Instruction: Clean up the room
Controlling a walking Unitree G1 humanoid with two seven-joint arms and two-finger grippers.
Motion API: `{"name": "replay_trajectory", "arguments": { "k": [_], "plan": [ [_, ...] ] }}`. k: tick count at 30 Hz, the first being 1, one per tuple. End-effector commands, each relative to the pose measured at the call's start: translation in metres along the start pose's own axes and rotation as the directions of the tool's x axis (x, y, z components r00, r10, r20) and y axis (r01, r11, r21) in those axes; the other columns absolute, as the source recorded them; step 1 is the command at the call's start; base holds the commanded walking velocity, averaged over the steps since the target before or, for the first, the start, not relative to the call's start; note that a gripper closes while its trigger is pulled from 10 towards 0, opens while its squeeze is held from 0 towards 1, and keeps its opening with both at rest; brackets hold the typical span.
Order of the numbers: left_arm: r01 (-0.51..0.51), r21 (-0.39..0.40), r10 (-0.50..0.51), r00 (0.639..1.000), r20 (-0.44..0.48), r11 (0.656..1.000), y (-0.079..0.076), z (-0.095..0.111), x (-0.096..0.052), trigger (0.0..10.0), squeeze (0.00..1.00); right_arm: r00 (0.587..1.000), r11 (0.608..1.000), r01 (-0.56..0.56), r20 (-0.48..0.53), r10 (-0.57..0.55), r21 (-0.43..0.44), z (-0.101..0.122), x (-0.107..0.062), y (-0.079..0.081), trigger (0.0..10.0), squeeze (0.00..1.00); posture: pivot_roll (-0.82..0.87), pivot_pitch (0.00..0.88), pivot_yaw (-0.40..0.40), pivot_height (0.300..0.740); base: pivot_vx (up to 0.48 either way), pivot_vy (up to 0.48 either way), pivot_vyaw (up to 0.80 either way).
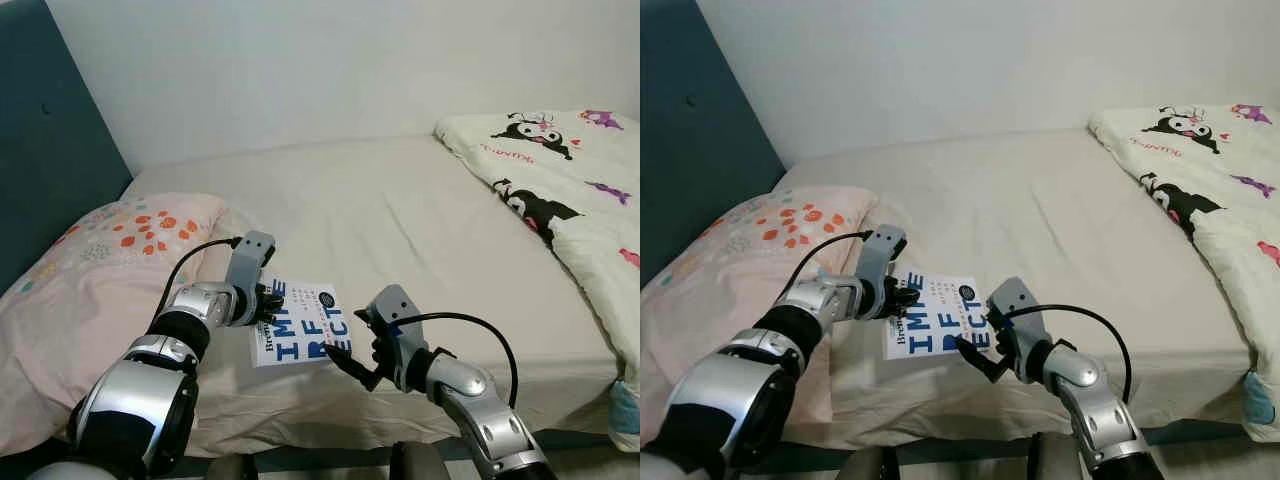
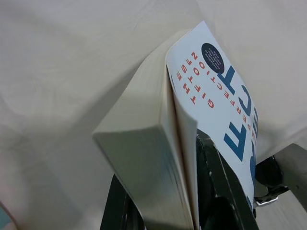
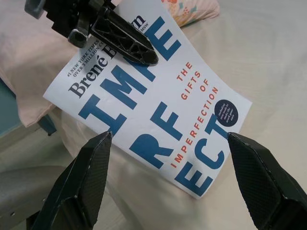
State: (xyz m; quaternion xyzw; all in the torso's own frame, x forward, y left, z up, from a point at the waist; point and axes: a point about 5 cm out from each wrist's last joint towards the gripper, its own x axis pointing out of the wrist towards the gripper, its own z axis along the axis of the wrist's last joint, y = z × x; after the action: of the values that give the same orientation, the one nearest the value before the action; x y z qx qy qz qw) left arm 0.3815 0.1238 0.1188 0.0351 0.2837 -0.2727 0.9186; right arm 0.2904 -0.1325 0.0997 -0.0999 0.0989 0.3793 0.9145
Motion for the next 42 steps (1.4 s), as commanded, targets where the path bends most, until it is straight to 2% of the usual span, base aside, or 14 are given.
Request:
{"name": "replay_trajectory", "arguments": {
  "k": [1,4,5,6,10,11,16,20,22,25,31,35,37,42],
  "plan": [
    [-0.029,0.025,0.030,0.999,-0.032,0.999,0.009,-0.009,-0.004,10.0,0.00,1.000,1.000,-0.012,-0.011,0.012,0.007,-0.002,0.003,0.003,10.0,0.00,0.04,0.114,0.063,0.590,0.000,0.000,0.00],
    [-0.031,0.087,0.033,0.999,-0.028,0.996,0.009,-0.007,-0.004,10.0,0.00,1.000,1.000,-0.012,-0.012,0.012,0.008,-0.002,0.003,0.003,10.0,0.00,0.04,0.111,0.062,0.590,0.000,0.000,0.00],
    [-0.028,0.105,0.030,0.999,-0.025,0.994,0.009,-0.006,-0.004,10.0,0.40,1.000,1.000,-0.012,-0.011,0.012,0.009,-0.002,0.003,0.004,10.0,0.00,0.04,0.111,0.063,0.590,0.000,0.000,0.00],
    [-0.029,0.121,0.031,0.999,-0.020,0.992,0.009,-0.005,-0.004,10.0,1.00,1.000,1.000,-0.011,-0.011,0.011,0.008,-0.002,0.003,0.004,10.0,0.00,0.04,0.110,0.064,0.590,0.000,0.000,0.00],
    [-0.041,0.149,0.042,0.999,-0.005,0.988,0.009,-0.003,-0.003,10.0,1.00,1.000,1.000,-0.010,-0.011,0.010,0.008,-0.001,0.003,0.004,10.0,0.00,0.04,0.112,0.064,0.590,0.000,0.000,0.00],
    [-0.053,0.167,0.052,0.999,0.010,0.985,0.009,-0.001,-0.003,10.0,0.00,1.000,1.000,-0.010,-0.011,0.010,0.008,-0.001,0.003,0.004,10.0,0.00,0.03,0.111,0.064,0.590,0.000,0.000,0.00],
    [-0.080,0.216,0.073,0.997,0.038,0.973,0.011,0.004,-0.004,10.0,0.00,1.000,1.000,-0.009,-0.011,0.009,0.008,-0.001,0.003,0.004,10.0,0.00,0.03,0.110,0.064,0.590,0.000,0.000,0.00],
    [-0.079,0.279,0.075,0.997,0.025,0.957,0.013,0.005,-0.006,10.0,0.00,1.000,1.000,-0.012,-0.012,0.012,0.010,-0.002,0.003,0.004,10.0,0.00,0.04,0.112,0.063,0.590,0.000,0.000,0.00],
    [-0.079,0.279,0.075,0.997,0.025,0.957,0.013,0.005,-0.006,10.0,0.00,1.000,1.000,-0.012,-0.012,0.012,0.010,-0.002,0.003,0.004,10.0,0.00,0.04,0.112,0.063,0.590,0.000,0.000,0.00],
    [-0.104,0.324,0.107,0.994,0.007,0.940,0.018,0.003,-0.009,10.0,0.00,1.000,1.000,-0.014,-0.012,0.014,0.010,-0.002,0.003,0.004,10.0,0.00,0.04,0.114,0.062,0.590,0.000,0.000,0.00],
    [-0.132,0.346,0.138,0.990,0.007,0.929,0.024,0.005,-0.012,10.0,0.00,1.000,1.000,-0.012,-0.009,0.012,0.008,-0.001,0.003,0.003,10.0,0.00,0.03,0.113,0.062,0.590,0.000,0.000,0.00],
    [-0.193,0.373,0.189,0.981,0.047,0.908,0.032,0.015,-0.018,10.0,0.00,1.000,1.000,-0.007,0.000,0.007,0.008,0.001,0.003,0.002,10.0,0.00,0.03,0.109,0.058,0.590,0.000,0.000,0.00],
    [-0.237,0.386,0.213,0.971,0.105,0.891,0.037,0.027,-0.023,10.0,0.00,1.000,1.000,-0.006,0.007,0.006,0.008,0.003,0.004,0.001,10.0,0.00,0.03,0.105,0.054,0.590,0.000,0.000,0.00],
    [-0.284,0.383,0.233,0.957,0.175,0.879,0.042,0.044,-0.030,10.0,0.00,1.000,1.000,-0.004,0.011,0.004,0.007,0.003,0.005,0.001,10.0,0.00,0.03,0.101,0.052,0.590,0.000,0.000,0.00]
  ]
}}
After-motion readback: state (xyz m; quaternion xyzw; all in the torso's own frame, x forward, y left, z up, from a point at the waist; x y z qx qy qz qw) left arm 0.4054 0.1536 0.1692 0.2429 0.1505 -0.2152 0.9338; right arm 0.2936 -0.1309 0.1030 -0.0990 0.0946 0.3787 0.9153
